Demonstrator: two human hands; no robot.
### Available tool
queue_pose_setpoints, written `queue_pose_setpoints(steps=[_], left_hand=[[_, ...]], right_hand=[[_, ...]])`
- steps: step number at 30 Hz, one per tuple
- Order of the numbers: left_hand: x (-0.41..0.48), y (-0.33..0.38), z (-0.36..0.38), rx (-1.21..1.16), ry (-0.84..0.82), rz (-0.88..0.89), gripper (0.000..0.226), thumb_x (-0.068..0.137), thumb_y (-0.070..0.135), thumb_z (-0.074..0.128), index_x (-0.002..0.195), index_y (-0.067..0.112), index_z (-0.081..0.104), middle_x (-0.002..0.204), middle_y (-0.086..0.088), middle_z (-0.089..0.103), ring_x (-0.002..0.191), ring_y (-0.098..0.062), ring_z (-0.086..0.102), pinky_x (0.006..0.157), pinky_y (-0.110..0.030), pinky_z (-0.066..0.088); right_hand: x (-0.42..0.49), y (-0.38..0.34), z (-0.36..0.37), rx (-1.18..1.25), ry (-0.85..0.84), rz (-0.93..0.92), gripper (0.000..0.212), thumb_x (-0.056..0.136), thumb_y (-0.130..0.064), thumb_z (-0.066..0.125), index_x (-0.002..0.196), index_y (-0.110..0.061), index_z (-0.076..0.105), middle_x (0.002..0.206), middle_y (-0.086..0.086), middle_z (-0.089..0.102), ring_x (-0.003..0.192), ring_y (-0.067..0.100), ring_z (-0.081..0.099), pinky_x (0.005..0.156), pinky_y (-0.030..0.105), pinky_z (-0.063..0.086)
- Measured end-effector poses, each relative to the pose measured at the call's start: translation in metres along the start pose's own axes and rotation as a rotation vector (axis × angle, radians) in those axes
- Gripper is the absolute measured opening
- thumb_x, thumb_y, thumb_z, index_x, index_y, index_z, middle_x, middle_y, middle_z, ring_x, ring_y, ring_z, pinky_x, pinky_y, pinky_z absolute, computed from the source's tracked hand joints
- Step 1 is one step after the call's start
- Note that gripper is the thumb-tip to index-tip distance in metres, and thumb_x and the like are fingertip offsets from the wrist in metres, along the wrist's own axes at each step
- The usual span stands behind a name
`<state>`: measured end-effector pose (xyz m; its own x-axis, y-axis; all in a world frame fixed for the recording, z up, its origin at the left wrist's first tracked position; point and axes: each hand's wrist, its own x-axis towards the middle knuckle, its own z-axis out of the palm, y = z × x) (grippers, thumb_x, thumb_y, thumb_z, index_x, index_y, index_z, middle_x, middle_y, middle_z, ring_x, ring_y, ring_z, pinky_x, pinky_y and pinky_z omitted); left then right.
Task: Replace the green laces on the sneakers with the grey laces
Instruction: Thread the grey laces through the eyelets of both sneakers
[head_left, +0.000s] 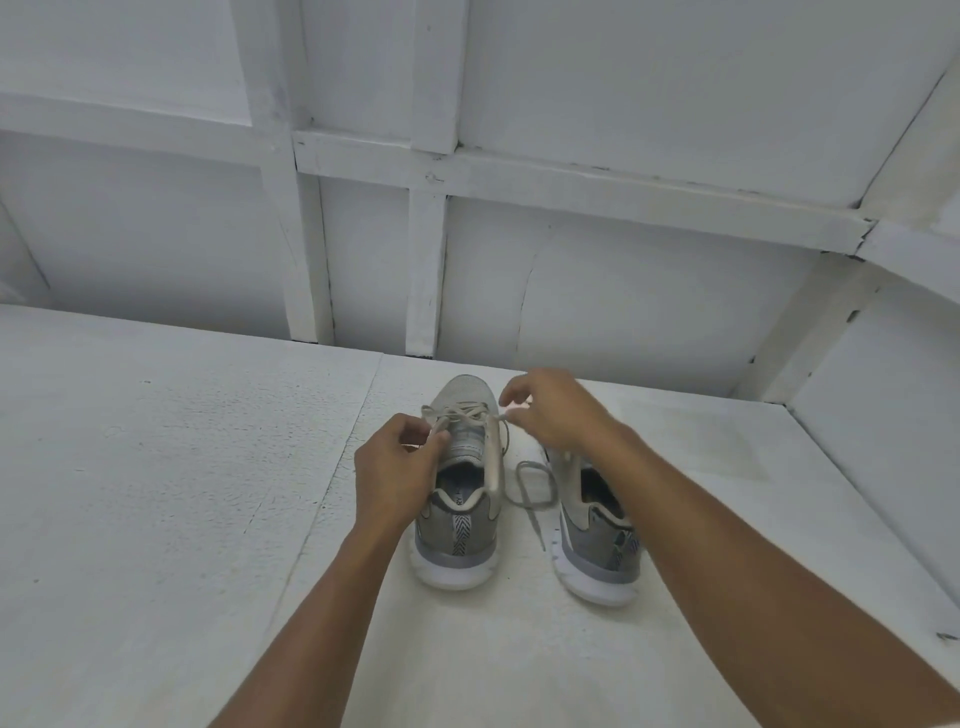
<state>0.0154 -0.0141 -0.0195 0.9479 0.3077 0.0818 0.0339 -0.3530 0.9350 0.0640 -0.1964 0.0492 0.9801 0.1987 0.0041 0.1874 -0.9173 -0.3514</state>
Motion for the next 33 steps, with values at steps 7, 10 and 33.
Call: queue_pose_setpoints(steps=[7, 10, 33], left_hand=[[0.000, -0.002, -0.001, -0.018, 0.025, 0.006, 0.020, 0.083, 0.038, 0.073, 0.083, 0.020, 0.066, 0.081, 0.010, 0.066, 0.079, -0.001, 0.060, 0.064, -0.016, 0.043], [0.000, -0.001, -0.001, -0.011, 0.027, 0.009, 0.019, 0.083, 0.038, 0.073, 0.084, 0.020, 0.066, 0.082, 0.010, 0.066, 0.079, -0.002, 0.060, 0.062, -0.015, 0.042], [0.077, 0.087, 0.048, 0.969, -0.894, 0.376, 0.042, 0.091, 0.030, 0.059, 0.133, 0.031, 0.055, 0.127, 0.003, 0.060, 0.097, -0.018, 0.052, 0.082, -0.028, 0.043]], right_hand=[[-0.011, -0.009, 0.005, -0.169, 0.119, 0.007, 0.009, 0.092, -0.021, 0.053, 0.089, -0.017, 0.061, 0.095, -0.003, 0.055, 0.089, 0.022, 0.056, 0.069, 0.033, 0.043], [-0.014, -0.007, -0.009, -0.131, 0.134, 0.057, 0.007, 0.086, -0.019, 0.053, 0.083, -0.013, 0.056, 0.092, -0.002, 0.056, 0.082, 0.021, 0.054, 0.061, 0.030, 0.038], [-0.033, -0.007, -0.006, 0.652, 0.100, 0.376, 0.012, 0.086, -0.017, 0.056, 0.079, -0.010, 0.064, 0.081, 0.005, 0.069, 0.074, 0.018, 0.065, 0.081, 0.037, 0.058]])
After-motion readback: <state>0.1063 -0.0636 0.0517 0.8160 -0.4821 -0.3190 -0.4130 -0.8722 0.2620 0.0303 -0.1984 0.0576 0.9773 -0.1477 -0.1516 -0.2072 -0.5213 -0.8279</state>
